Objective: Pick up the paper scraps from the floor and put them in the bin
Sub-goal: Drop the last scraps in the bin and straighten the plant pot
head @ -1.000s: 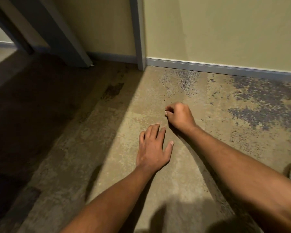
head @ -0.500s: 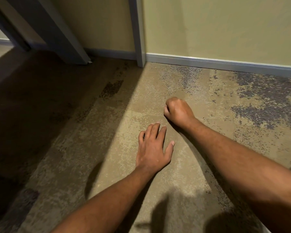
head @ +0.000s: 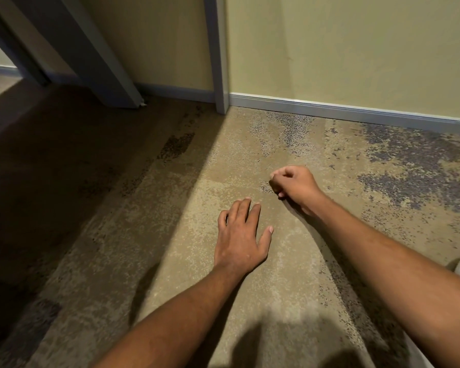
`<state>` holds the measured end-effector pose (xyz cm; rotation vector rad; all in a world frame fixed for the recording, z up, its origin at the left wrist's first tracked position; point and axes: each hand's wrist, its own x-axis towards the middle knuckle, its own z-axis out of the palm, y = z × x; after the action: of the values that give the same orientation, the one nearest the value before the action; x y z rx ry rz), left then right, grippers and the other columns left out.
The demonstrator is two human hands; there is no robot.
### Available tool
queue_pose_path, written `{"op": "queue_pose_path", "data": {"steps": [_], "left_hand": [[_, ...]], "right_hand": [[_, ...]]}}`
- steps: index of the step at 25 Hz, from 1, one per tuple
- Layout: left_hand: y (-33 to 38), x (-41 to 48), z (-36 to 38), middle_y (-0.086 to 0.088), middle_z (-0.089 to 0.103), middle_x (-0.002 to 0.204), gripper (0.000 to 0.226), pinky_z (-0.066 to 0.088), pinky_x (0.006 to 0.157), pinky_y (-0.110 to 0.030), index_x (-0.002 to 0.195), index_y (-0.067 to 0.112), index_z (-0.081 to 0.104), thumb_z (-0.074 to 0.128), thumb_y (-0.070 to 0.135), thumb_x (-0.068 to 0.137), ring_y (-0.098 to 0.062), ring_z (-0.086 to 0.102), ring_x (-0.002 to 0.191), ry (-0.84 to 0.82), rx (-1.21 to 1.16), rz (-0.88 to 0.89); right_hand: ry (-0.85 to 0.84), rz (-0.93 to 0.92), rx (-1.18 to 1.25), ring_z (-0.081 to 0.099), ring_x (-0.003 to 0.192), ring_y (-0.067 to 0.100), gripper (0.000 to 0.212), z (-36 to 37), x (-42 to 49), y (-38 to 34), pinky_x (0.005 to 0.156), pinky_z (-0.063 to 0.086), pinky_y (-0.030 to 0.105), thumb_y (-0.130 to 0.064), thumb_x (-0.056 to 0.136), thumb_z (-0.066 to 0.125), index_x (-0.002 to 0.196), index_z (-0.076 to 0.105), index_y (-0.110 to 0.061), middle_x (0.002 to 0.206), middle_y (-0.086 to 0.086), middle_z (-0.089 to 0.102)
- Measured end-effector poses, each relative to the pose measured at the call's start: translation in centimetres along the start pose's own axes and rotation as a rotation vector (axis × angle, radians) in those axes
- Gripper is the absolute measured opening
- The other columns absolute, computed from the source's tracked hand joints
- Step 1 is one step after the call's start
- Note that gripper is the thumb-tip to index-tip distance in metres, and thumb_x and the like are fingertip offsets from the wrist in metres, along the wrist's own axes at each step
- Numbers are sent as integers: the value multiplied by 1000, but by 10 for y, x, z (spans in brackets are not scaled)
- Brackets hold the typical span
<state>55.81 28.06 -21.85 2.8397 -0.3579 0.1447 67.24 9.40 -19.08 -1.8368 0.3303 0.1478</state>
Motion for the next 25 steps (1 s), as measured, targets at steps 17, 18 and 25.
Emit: {"op": "queue_pose_path", "data": {"steps": [17, 18, 25], "left_hand": [[-3, 1, 4, -4, 39, 166, 68, 25, 125, -51, 155, 22, 48, 38, 63, 102, -21, 31, 155, 10, -4, 0], [-3, 1, 4, -4, 39, 166, 68, 26, 125, -51, 155, 22, 48, 38, 63, 102, -21, 31, 155, 9, -4, -2], [-4, 1, 6, -3, 39, 166, 68, 26, 125, -51, 154, 22, 48, 39, 63, 102, -22, 31, 155, 10, -17, -1]], "right_hand": [[-46, -465, -1150, 68, 83, 26, 16, 41, 16, -37, 76, 62, 42, -20, 97, 72, 104, 71, -6, 97, 10, 71], [-40, -466, -1164, 65, 83, 26, 19, 43, 16, -34, 74, 59, 40, -22, 98, 71, 106, 69, -5, 99, 11, 69], [-43, -286, -823, 61, 77, 28, 21, 31, 18, -20, 64, 43, 35, -28, 95, 59, 96, 64, -8, 88, 11, 65]]}}
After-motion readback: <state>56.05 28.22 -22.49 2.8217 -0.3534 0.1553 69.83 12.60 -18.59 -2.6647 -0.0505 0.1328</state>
